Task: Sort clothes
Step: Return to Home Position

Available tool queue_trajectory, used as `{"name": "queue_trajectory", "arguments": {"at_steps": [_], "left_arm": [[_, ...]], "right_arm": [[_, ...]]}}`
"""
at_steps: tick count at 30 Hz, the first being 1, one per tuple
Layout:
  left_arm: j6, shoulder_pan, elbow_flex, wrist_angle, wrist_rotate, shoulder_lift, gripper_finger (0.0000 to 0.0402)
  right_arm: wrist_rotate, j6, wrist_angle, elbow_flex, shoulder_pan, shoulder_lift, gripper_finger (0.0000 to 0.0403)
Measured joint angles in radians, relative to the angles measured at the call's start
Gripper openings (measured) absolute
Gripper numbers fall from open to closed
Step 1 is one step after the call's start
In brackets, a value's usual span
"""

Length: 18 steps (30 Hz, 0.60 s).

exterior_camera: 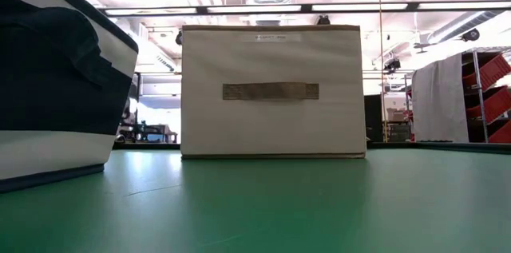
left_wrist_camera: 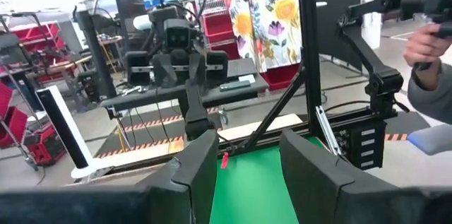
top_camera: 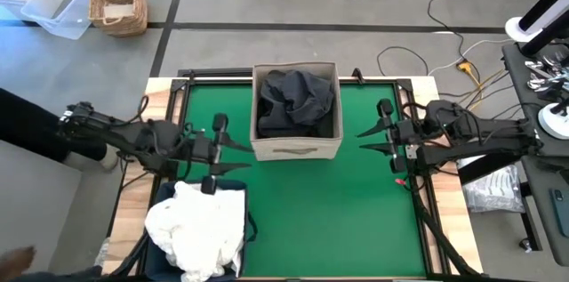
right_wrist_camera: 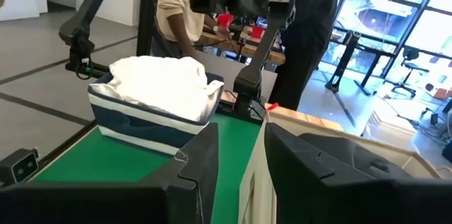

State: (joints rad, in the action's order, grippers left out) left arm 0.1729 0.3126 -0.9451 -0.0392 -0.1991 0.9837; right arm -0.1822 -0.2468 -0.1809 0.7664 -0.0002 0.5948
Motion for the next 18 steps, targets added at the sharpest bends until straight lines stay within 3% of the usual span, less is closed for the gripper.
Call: {"name": "queue_trajectory", "arguments": {"at_steps": [6,12,18], "left_arm": [[-0.017,0.0,0.121,-0.05,-0.002,-0.111,0.0135],[-0.044,0.028,0.255,-0.173,-0.01,-0.151,0.0135],[-0.031,0.027,0.368,-0.209,-0.182,-0.182,0.0135]], "right_arm": [[-0.003,-0.012,0.0,-0.09,0.0,-0.071,0.0105],[-0.061,0.021,0.084,-0.271,0.003,-0.149,0.0108],[-0.053,-0.063,0.266,-0.411,0.002,-0.19,0.0095]]}}
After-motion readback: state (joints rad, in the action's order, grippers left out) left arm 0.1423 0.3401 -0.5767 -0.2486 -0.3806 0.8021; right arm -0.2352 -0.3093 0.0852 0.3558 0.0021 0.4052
